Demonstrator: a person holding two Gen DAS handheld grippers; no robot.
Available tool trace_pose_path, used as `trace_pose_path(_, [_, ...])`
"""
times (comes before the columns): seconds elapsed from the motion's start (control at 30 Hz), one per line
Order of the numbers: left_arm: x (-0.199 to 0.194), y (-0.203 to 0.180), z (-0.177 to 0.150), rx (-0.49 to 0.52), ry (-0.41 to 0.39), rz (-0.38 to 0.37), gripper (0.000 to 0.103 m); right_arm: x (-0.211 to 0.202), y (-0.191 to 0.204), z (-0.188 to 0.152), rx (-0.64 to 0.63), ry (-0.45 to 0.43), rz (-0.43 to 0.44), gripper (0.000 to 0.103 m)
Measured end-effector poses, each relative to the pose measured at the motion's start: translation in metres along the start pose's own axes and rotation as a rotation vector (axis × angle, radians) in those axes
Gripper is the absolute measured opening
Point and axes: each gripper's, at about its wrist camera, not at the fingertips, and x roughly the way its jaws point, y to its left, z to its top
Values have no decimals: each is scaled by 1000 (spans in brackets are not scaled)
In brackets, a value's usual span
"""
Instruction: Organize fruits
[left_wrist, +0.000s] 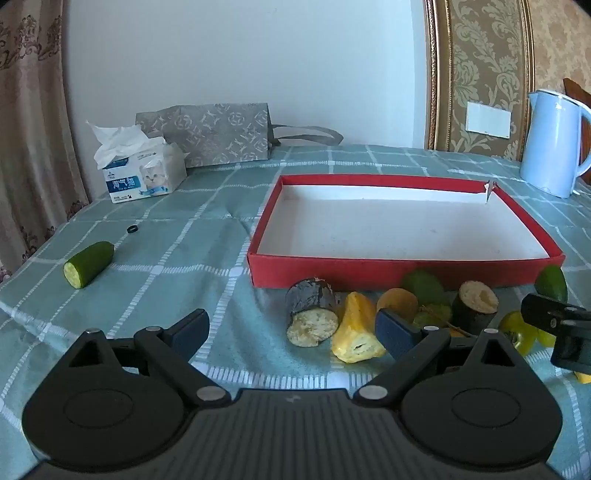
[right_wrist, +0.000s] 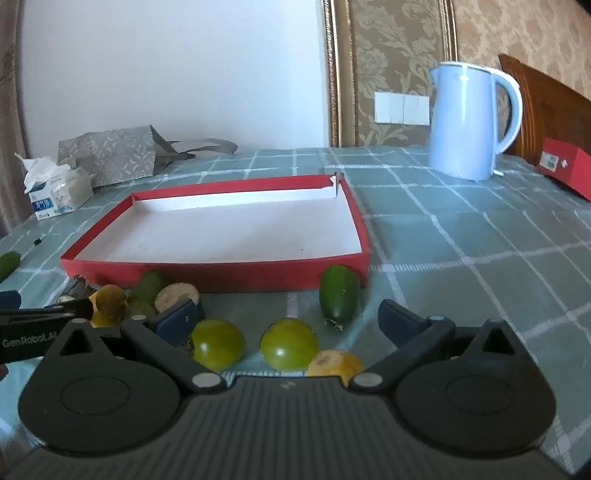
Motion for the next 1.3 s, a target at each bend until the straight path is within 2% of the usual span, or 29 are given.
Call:
trace_pose_path(0.13, [0, 0, 2, -1, 1, -4, 97, -8, 4, 0, 2, -17, 1, 103])
trace_pose_path(0.27, [-2, 4, 1, -7, -4, -12, 97, -3, -5, 3, 42, 4, 23, 103])
trace_pose_path(0.53, [-3, 14, -2, -21, -1, -54, 97, 1, -8, 3, 32, -28, 14, 103])
trace_pose_path(0.73, [-12, 18, 2, -3, -35, -72, 97, 4, -11, 3, 42, -39, 10, 103])
trace_pose_path(1.1, [-15, 14, -8, 21, -5, -114, 97, 3, -16, 3, 80, -56, 12, 103])
trace_pose_path(1.3, [-4, 33, 7, -56, 10, -115, 97, 3, -16, 2, 81, -61, -6, 103])
